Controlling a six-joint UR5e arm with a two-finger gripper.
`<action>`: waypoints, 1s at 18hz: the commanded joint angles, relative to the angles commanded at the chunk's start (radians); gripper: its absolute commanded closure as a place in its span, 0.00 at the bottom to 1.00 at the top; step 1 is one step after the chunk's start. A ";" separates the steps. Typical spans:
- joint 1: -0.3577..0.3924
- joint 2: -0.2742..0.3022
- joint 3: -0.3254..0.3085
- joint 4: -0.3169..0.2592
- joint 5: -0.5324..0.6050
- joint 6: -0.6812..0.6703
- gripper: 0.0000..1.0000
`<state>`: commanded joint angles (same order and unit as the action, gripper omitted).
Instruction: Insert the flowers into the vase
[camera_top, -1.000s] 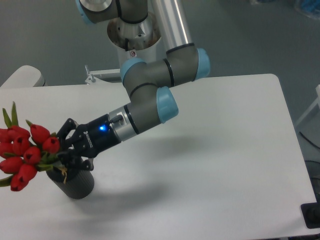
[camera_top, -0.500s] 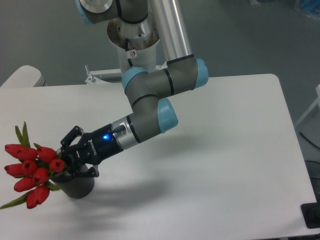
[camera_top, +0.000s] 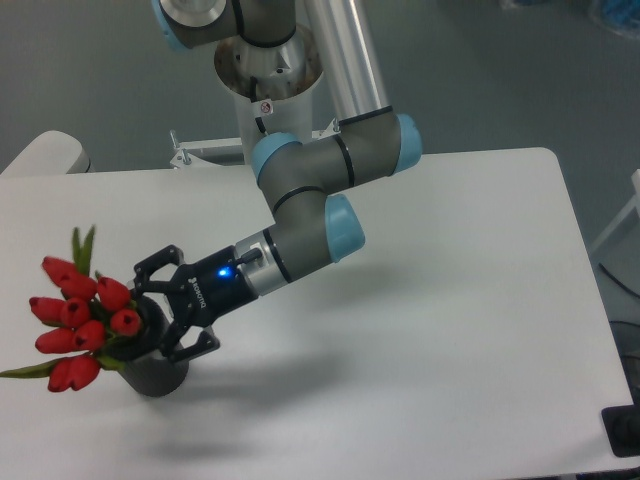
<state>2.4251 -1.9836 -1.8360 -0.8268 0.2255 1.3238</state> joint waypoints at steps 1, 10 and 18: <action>0.014 0.009 -0.011 -0.002 0.000 -0.002 0.00; 0.127 0.009 0.009 -0.006 0.110 -0.005 0.00; 0.169 -0.034 0.191 -0.020 0.565 -0.075 0.00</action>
<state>2.5940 -2.0171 -1.6448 -0.8467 0.7909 1.2488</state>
